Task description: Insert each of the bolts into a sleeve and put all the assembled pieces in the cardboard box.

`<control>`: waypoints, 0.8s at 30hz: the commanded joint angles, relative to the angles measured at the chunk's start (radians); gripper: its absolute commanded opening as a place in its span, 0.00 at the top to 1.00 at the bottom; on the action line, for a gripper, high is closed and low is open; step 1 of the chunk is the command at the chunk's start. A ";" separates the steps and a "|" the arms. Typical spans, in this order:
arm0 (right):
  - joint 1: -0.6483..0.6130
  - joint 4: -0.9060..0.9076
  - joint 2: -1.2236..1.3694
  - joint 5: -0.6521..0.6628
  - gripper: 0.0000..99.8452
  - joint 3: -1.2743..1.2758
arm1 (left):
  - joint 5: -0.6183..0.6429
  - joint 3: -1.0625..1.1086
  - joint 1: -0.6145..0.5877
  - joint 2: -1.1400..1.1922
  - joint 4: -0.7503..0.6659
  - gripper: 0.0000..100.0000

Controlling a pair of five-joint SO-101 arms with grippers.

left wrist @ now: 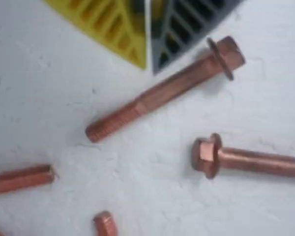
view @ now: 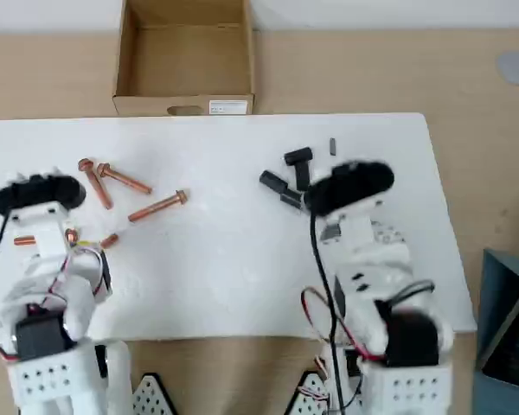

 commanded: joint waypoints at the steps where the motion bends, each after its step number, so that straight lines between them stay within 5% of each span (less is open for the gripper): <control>1: -0.004 0.055 0.211 0.000 0.99 -0.203 | -0.003 -0.153 -0.011 0.168 0.003 0.99; 24: 0.013 0.247 1.178 0.110 0.99 -0.757 | -0.083 -0.488 -0.012 0.886 0.038 0.91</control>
